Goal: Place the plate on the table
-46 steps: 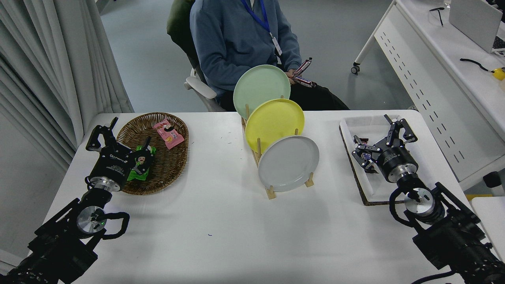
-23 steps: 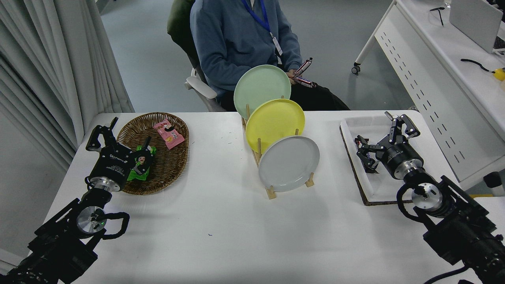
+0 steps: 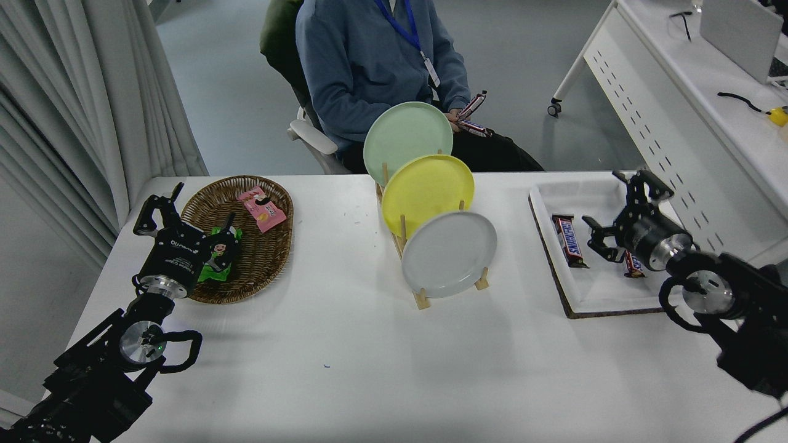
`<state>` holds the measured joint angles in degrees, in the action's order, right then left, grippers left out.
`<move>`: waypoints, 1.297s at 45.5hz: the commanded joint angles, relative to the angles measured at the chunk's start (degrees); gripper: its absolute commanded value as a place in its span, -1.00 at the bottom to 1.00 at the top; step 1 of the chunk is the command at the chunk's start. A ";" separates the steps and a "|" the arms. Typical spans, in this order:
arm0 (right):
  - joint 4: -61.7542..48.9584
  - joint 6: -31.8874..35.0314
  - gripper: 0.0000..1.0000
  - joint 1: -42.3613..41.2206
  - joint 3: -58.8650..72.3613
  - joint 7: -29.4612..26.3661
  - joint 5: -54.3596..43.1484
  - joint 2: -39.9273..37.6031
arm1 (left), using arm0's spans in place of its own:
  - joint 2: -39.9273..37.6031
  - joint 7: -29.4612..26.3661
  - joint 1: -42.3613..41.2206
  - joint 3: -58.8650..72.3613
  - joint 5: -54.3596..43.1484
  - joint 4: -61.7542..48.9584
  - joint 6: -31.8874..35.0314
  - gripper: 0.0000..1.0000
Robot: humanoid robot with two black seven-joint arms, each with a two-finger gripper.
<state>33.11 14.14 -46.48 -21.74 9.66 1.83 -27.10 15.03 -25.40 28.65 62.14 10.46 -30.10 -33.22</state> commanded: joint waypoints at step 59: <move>26.31 -11.23 0.98 -28.93 41.87 -0.52 28.31 -4.63 | 0.00 0.00 0.00 0.00 0.00 0.04 0.00 1.00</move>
<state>58.64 7.76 -74.45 21.98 9.28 26.71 -34.22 15.03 -25.40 28.65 62.14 10.46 -30.12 -33.22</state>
